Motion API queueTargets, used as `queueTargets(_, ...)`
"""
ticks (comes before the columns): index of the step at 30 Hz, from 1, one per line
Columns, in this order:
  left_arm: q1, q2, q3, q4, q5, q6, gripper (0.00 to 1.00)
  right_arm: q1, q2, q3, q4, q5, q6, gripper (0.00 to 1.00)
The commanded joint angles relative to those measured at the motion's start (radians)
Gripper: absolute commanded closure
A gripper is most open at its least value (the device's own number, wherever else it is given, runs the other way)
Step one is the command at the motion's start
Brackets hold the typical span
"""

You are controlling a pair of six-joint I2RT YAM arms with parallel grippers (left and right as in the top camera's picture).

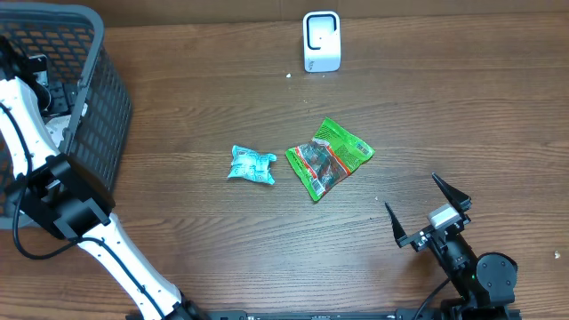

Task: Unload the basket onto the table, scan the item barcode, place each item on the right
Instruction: 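Reach the left gripper into the basket and grasp the white Pantene tube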

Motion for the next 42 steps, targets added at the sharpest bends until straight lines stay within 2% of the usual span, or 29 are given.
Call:
queueTargets(1,0.023,0.013,-0.056,0.013,-0.068,0.064,0.01,0.006,-0.008,-0.011,0.005,0.006,0.012,0.00)
queueTargets(9,0.053,0.013,-0.219,0.087,-0.066,0.064,0.00,0.006,-0.008,-0.011,0.005,0.006,0.012,0.00)
queueTargets(12,0.053,0.013,-0.277,0.107,-0.067,0.064,0.06,0.006,-0.008,-0.011,0.005,0.006,0.012,0.00)
queueTargets(13,0.053,0.013,-0.292,0.109,-0.067,0.063,0.11,0.006,-0.008,-0.011,0.005,0.006,0.012,0.00)
queueTargets(15,0.053,0.013,-0.315,0.111,-0.066,0.063,0.29,0.006,-0.008,-0.011,0.005,0.006,0.012,0.00)
queueTargets(19,0.052,0.013,-0.323,0.107,-0.065,0.029,0.74,0.006,-0.008,-0.011,0.005,0.006,0.012,0.00)
queueTargets(20,0.052,0.013,-0.323,0.108,-0.064,0.008,0.80,0.006,-0.008,-0.011,0.005,0.006,0.012,0.00)
queueTargets(23,0.051,0.013,-0.323,0.109,-0.064,-0.066,0.86,0.006,-0.008,-0.011,0.005,0.006,0.012,0.00)
queueTargets(25,0.051,0.013,-0.321,0.110,-0.064,-0.108,0.96,0.006,-0.008,-0.011,0.005,0.006,0.012,0.00)
queueTargets(29,0.051,0.008,-0.281,0.085,-0.063,-0.191,0.96,0.006,-0.008,-0.011,0.005,0.006,0.012,0.00)
queueTargets(33,0.048,0.008,-0.154,-0.012,-0.064,-0.223,0.96,0.006,-0.008,-0.010,0.005,0.006,0.012,0.00)
queueTargets(37,0.039,0.007,0.055,-0.142,-0.063,-0.257,0.96,0.006,-0.008,-0.011,0.005,0.006,0.012,0.00)
queueTargets(41,0.031,0.005,0.297,-0.267,-0.056,-0.344,0.96,0.006,-0.008,-0.011,0.005,0.006,0.012,0.00)
queueTargets(42,0.027,0.002,0.407,-0.312,-0.041,-0.377,0.96,0.006,-0.008,-0.011,0.005,0.006,0.012,0.00)
